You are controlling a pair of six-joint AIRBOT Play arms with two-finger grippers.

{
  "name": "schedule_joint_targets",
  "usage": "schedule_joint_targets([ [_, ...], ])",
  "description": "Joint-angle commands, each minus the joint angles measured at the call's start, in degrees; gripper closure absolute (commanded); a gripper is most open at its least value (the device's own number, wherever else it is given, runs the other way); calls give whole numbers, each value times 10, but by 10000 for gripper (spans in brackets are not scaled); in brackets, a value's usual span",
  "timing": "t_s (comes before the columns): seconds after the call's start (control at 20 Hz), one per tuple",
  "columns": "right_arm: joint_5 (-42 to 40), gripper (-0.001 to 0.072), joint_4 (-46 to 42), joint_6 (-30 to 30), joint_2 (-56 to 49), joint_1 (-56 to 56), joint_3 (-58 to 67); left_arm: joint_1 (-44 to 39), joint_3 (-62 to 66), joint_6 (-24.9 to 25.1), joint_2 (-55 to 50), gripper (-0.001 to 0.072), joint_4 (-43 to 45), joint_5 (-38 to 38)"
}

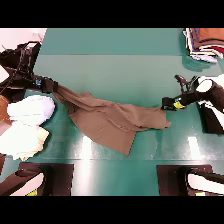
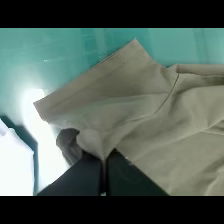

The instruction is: Fold the shirts.

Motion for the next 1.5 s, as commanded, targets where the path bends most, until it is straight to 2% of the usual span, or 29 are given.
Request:
schedule_joint_targets([
  [0.0,-11,696,-1,-10,33,3,45,0,32,-16,11,683,24,-7],
  [0.2,-13,696,-1,-10,155,-29,158,0,220,-29,51,683,69,-14],
  [0.45,-17,696,-1,-12,290,-73,323,0,507,-29,76,684,66,-15],
  [0.6,-10,696,-1,-12,342,-110,387,0,601,-45,78,684,61,7],
  [0.85,55,696,1,-12,365,-200,475,0,606,-54,94,685,-12,56],
  [1.05,157,696,7,-12,304,-253,572,0,590,-54,94,685,-31,59],
  [1.15,192,696,6,-12,256,-240,607,0,549,-54,94,685,-31,53],
  [1.3,198,697,0,-12,188,-186,571,0,458,-52,70,685,-31,33],
  [1.45,198,697,-49,-11,114,-130,490,0,398,-39,-6,684,-33,-34],
])
